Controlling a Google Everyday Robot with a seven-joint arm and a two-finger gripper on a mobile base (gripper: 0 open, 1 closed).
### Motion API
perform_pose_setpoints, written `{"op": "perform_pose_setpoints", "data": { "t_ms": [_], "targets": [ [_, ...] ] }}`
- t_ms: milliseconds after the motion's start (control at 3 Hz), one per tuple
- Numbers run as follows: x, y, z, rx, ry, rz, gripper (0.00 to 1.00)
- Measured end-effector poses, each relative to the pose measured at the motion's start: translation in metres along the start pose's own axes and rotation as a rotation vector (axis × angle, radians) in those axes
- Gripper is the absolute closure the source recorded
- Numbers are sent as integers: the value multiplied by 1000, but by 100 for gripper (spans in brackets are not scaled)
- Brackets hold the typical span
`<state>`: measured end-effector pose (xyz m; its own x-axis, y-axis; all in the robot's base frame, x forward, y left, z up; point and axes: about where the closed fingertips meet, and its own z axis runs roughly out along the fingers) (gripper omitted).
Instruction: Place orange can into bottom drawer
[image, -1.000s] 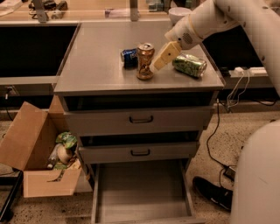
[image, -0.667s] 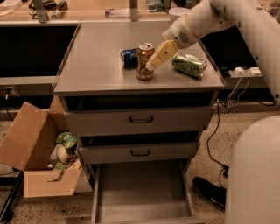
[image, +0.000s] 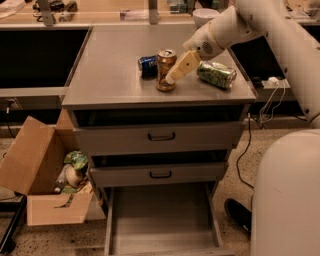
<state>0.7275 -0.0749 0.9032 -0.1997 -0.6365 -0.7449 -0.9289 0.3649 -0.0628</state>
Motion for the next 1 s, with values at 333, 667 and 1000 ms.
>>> {"op": "perform_pose_setpoints", "data": {
  "t_ms": [333,667,1000],
  "targets": [
    [-1,-1,5,-7,-5,0,26],
    [-5,-2,10,-12,-12,-6,49],
    [-10,2,16,-34,-28,-22,74]
  ]
}}
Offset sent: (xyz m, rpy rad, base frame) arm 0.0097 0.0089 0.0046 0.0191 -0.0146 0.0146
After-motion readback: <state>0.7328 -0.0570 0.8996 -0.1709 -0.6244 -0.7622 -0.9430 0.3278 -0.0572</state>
